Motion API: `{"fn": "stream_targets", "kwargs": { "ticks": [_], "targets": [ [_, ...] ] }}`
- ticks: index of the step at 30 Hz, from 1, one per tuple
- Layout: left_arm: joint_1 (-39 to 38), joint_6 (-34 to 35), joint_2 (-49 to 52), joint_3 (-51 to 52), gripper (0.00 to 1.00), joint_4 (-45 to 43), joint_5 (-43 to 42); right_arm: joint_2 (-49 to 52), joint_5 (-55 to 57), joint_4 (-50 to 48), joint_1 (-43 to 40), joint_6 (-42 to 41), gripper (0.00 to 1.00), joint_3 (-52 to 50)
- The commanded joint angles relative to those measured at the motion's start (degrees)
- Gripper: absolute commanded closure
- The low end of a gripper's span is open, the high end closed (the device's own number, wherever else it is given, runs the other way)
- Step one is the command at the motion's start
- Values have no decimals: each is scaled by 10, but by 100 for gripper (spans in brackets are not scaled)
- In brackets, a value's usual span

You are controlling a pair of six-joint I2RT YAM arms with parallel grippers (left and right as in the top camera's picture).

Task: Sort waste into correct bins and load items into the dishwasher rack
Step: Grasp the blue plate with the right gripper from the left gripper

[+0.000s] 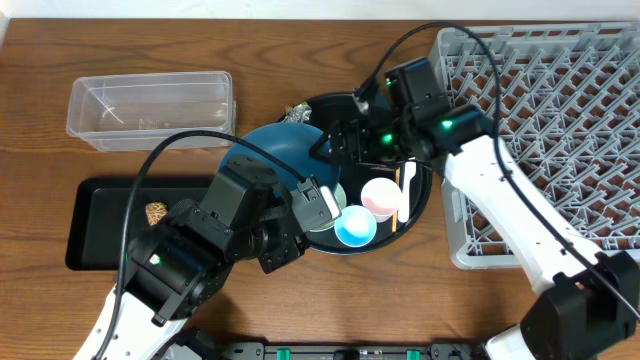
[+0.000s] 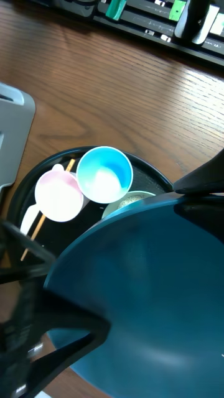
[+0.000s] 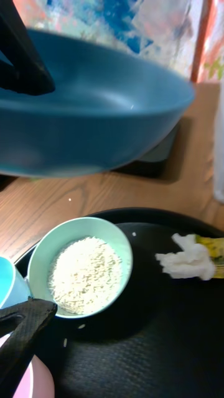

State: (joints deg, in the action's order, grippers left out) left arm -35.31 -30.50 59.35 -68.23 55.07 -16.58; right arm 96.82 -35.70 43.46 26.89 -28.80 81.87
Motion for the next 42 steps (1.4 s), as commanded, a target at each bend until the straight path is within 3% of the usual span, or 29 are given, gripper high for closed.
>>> {"fn": "stream_targets", "kwargs": {
  "ticks": [1, 5, 11, 16, 20, 28, 38, 42],
  "targets": [
    [-1, -10, 5, -5, 94, -3, -3, 0, 15, 8, 12, 17, 1, 7],
    [-1, -10, 11, -5, 94, -3, -3, 0, 21, 19, 12, 26, 5, 7],
    [-1, -10, 17, -5, 94, -3, -3, 0, 25, 24, 12, 28, 44, 7],
    [-1, -10, 17, -5, 94, -5, -3, 0, 25, 29, 15, 28, 62, 7],
    [-1, -10, 17, -5, 94, -8, -3, 0, 23, 29, 20, 27, 70, 7],
    [-1, -10, 19, -5, 94, -26, 5, 0, -30, 28, 28, 27, 65, 7],
    [-1, -10, 33, -5, 94, -29, 23, 0, -72, 26, 28, 22, 96, 7],
    [-1, -10, 33, -5, 94, -29, 23, 0, -72, 16, 27, 15, 98, 7]
  ]
}}
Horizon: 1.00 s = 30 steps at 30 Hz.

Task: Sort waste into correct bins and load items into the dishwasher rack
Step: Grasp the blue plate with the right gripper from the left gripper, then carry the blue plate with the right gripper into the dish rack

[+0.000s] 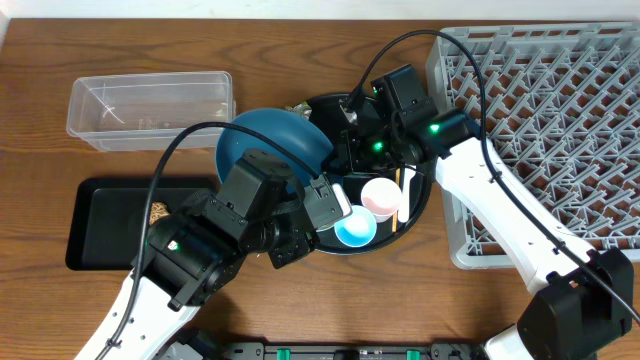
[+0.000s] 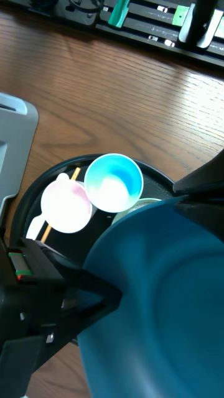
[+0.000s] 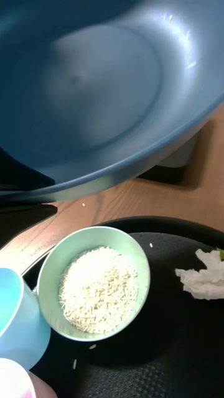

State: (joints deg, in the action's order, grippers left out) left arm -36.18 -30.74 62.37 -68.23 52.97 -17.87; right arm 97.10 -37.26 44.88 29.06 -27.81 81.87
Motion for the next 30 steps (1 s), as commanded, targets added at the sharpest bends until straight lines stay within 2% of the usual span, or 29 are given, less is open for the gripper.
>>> {"fn": "stream_targets", "kwargs": {
  "ticks": [1, 2, 3, 7, 12, 19, 26, 30],
  "targets": [
    [7, -7, 3, -5, 92, -8, 35, -3, -56, 0, 5, 4, 98, 7],
    [7, -7, 3, -5, 76, -8, 35, -3, -56, -3, 4, 1, 98, 7],
    [7, -7, 3, -5, 43, -8, 35, -3, -56, -6, 2, -3, 99, 7],
    [7, -7, 3, -5, 2, -11, 35, -3, -54, -28, -12, -17, 98, 9],
    [7, 39, -17, -9, 2, -33, 33, -3, -43, -45, -40, -37, 99, 23],
    [7, 105, -95, -13, 2, -82, 33, -3, -20, -36, -91, -38, 99, 54],
    [7, 165, -174, -13, 2, -68, 33, -3, 124, 36, -143, -2, 99, 98],
    [7, 180, -199, -13, 2, -23, 34, -3, 231, 114, -172, 31, 99, 150]
  ]
}}
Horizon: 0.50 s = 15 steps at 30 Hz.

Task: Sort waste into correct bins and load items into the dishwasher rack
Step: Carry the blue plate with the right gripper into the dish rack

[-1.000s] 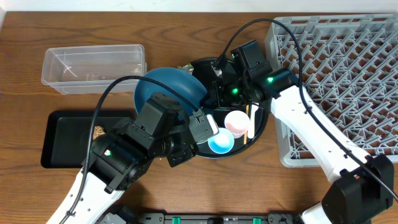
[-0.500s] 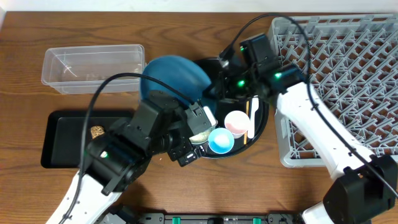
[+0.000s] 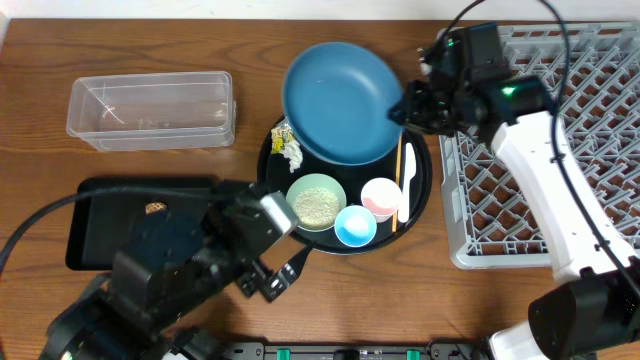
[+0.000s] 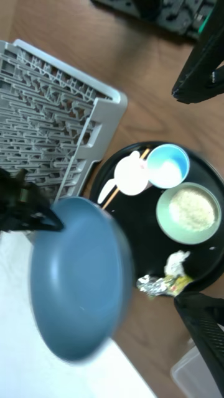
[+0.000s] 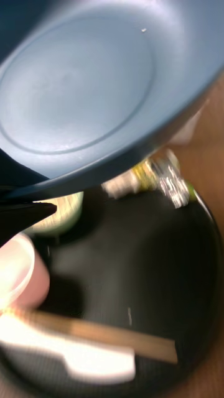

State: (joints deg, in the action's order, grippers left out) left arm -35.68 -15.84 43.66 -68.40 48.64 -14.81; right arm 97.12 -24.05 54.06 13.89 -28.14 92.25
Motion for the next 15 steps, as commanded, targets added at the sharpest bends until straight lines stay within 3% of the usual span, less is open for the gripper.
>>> {"fn": "stream_targets", "kwargs": {
  "ticks": [1, 7, 15],
  "targets": [
    [2, 31, -15, -11, 2, 40, 7, -4, 128, 43, -28, 41, 99, 61],
    [2, 31, -15, -6, 2, 158, 47, -4, 312, 168, -89, 47, 99, 169],
    [2, 44, -14, 8, 2, 178, 78, -4, 551, 242, -183, 47, 99, 229]
  ]
}}
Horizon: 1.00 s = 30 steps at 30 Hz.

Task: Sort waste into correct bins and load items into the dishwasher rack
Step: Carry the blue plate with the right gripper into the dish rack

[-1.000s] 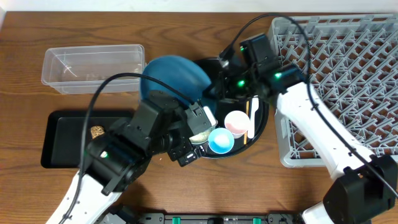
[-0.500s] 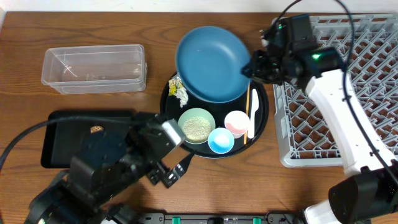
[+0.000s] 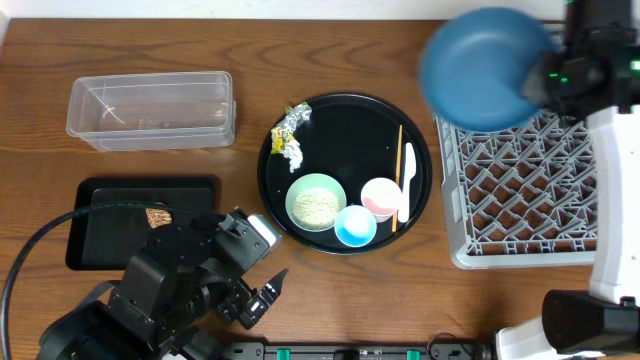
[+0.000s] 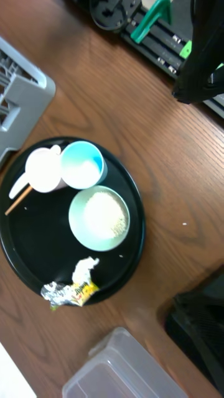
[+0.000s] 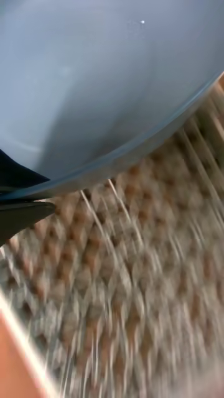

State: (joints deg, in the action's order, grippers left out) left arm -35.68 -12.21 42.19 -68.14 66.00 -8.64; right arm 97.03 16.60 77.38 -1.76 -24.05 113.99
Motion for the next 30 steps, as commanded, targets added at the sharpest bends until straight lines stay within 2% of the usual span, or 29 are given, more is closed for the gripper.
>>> {"fn": "stream_targets", "kwargs": {
  "ticks": [1, 4, 8, 14, 24, 30],
  "targets": [
    [2, 8, 1, 5, 2, 4, 16, -3, 182, 12, -37, 5, 99, 9],
    [2, 8, 1, 5, 2, 4, 16, -3, 234, 12, -66, -17, 99, 9],
    [2, 8, 1, 5, 2, 9, 14, -3, 386, 33, -82, -86, 99, 7],
    [2, 8, 1, 5, 2, 41, 14, 2, 526, 19, -82, -98, 98, 6],
    [2, 8, 1, 5, 2, 82, 14, 105, 678, 12, -114, -91, 90, 6],
    [2, 8, 1, 5, 2, 82, 14, 163, 720, -58, -115, -13, 99, 6]
  ]
}}
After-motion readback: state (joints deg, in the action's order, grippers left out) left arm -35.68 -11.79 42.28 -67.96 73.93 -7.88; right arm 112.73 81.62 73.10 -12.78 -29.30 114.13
